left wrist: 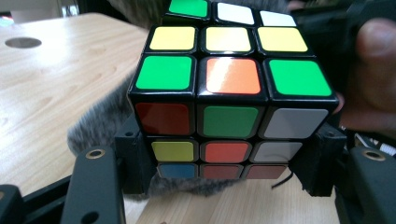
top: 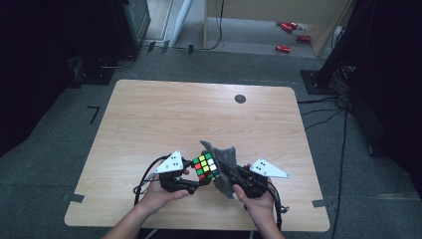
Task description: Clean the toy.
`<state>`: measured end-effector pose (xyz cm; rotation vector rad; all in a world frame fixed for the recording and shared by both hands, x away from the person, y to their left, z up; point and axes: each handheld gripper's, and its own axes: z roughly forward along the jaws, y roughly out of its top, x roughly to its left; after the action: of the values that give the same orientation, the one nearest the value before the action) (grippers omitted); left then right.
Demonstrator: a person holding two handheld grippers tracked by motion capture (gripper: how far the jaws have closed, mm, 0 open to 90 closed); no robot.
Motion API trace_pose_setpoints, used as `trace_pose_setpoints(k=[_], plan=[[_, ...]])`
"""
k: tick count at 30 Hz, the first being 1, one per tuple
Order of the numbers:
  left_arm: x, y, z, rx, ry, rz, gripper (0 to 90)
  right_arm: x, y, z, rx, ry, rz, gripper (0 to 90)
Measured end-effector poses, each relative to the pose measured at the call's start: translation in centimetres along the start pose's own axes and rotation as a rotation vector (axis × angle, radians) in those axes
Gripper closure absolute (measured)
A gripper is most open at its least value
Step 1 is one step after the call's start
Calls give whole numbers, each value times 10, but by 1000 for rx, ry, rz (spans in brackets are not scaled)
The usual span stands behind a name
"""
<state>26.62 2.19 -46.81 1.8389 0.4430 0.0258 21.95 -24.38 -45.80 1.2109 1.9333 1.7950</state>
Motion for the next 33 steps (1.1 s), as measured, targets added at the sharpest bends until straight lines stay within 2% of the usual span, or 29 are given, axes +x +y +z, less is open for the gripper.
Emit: trace_pose_setpoints(k=[5, 8, 10, 12, 15, 18, 20, 22, 23, 24, 27, 28, 30, 33], plan=[[5, -2, 1, 2, 5, -40, 351, 2, 1, 0, 10, -11, -12, 793], [4, -4, 4, 36, 11, -18, 352, 6, 6, -4, -1, 4, -12, 792], [1, -4, 5, 41, 8, -8, 352, 8, 8, -5, -14, 13, -14, 792], [1, -2, 3, 29, 10, -9, 352, 7, 7, -4, -18, 16, -13, 791], [6, 1, -3, -24, 8, -50, 352, 1, 2, -2, 5, 3, -7, 791], [10, 4, -10, -78, 39, -87, 352, 1, -1, -1, 9, 4, 0, 791], [12, 6, -14, -138, 48, -125, 352, 6, -5, 4, 22, 5, -51, 791], [14, 9, -17, -180, 30, -179, 352, 8, -6, 6, 32, 5, -65, 792], [15, 10, -17, -184, 18, -195, 352, 13, -8, 9, 44, 8, -110, 792], [14, 11, -16, -178, 10, -203, 352, 16, -9, 11, 53, 6, -143, 792], [9, 9, -10, -145, 0, -187, 352, 36, -18, 23, 93, -7, -292, 791], [9, 9, -9, -141, -2, -189, 352, 36, -18, 23, 93, -7, -292, 791], [9, 10, -9, -142, -7, -201, 352, 40, -20, 25, 104, -17, -336, 790], [10, 9, -10, -137, -9, -203, 352, 38, -19, 25, 100, -30, -354, 788]])
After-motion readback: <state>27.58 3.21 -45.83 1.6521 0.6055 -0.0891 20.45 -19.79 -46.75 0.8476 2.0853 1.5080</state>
